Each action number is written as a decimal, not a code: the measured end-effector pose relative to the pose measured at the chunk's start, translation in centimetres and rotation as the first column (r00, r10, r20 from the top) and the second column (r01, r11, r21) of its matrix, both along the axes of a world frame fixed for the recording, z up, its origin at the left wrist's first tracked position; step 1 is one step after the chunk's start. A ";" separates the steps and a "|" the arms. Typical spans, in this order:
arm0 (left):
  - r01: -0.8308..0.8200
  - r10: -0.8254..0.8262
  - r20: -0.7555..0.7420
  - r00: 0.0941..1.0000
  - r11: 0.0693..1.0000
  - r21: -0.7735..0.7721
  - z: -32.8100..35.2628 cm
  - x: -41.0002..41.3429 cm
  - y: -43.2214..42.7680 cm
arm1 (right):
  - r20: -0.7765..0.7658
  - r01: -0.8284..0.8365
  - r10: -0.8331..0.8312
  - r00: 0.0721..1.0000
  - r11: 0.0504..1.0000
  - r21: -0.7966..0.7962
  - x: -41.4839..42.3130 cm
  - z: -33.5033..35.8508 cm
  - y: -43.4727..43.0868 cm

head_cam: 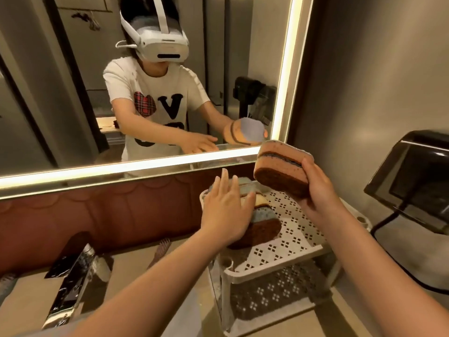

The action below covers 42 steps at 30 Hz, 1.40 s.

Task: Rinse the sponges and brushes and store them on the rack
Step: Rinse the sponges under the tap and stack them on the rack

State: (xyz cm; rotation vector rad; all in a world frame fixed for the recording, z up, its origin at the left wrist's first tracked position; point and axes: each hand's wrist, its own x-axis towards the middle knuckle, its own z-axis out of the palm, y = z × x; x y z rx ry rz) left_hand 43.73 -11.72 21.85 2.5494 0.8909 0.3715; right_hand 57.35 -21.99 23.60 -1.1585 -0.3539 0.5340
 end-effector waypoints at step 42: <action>0.152 -0.148 -0.165 0.975 0.988 0.014 -0.9 -0.2 0.3 | 0.649 0.541 0.453 0.611 0.359 -0.761 7.0 -2.7 3.3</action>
